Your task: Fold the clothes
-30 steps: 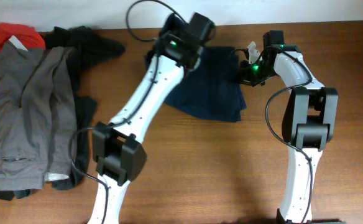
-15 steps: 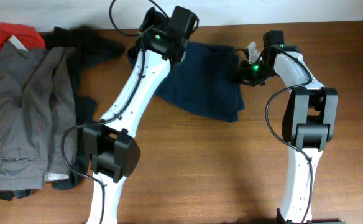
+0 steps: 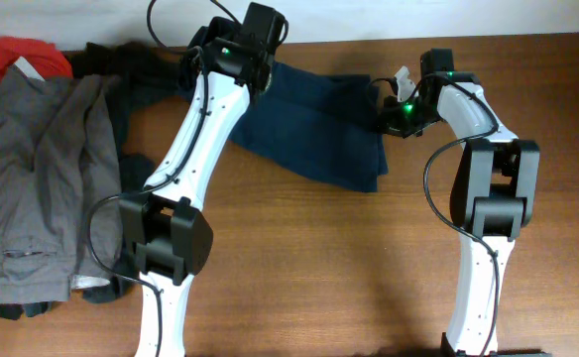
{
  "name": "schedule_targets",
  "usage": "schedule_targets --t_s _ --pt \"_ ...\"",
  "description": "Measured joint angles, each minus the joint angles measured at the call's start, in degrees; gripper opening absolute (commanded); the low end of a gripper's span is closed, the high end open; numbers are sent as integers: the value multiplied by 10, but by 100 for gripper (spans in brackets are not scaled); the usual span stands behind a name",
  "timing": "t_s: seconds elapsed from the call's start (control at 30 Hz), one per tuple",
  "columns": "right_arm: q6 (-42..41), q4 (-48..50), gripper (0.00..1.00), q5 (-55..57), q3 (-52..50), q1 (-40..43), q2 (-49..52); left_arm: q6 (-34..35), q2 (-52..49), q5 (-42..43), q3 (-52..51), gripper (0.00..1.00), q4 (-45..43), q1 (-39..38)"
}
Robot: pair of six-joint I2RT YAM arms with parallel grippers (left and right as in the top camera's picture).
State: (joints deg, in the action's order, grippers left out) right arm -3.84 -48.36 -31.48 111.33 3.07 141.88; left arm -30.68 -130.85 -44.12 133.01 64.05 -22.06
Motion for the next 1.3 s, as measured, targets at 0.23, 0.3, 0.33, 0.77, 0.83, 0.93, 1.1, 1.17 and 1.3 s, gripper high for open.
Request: schedule_targets --t_s 0.23,0.3,0.33,0.77,0.83,0.93,1.1,1.17,1.3 --pt "0 2 4 -3 -2 1 0 0 0 19 0 0 0 -9" --pt "0 2 4 -4 -2 1 0 1 0 29 0 0 -4 -19" --pt "0 3 4 -4 -2 1 0 2 0 35 0 0 -7 -26" --pt "-1 4 4 -5 -3 0 0 5 0 166 0 0 -50 -146" --pt "0 5 4 -4 -3 0 -1 10 0 205 0 4 -60 -163" --pt "0 4 4 -4 -3 0 -1 19 0 260 0 7 -72 -183" --pt "0 4 4 -4 -3 0 -1 47 -1 333 0 18 -100 -199" --pt "0 4 4 -4 -3 0 -1 59 -7 353 1 30 -111 -198" --pt "0 6 4 -5 -6 0 -2 76 -34 384 5 77 -123 -196"
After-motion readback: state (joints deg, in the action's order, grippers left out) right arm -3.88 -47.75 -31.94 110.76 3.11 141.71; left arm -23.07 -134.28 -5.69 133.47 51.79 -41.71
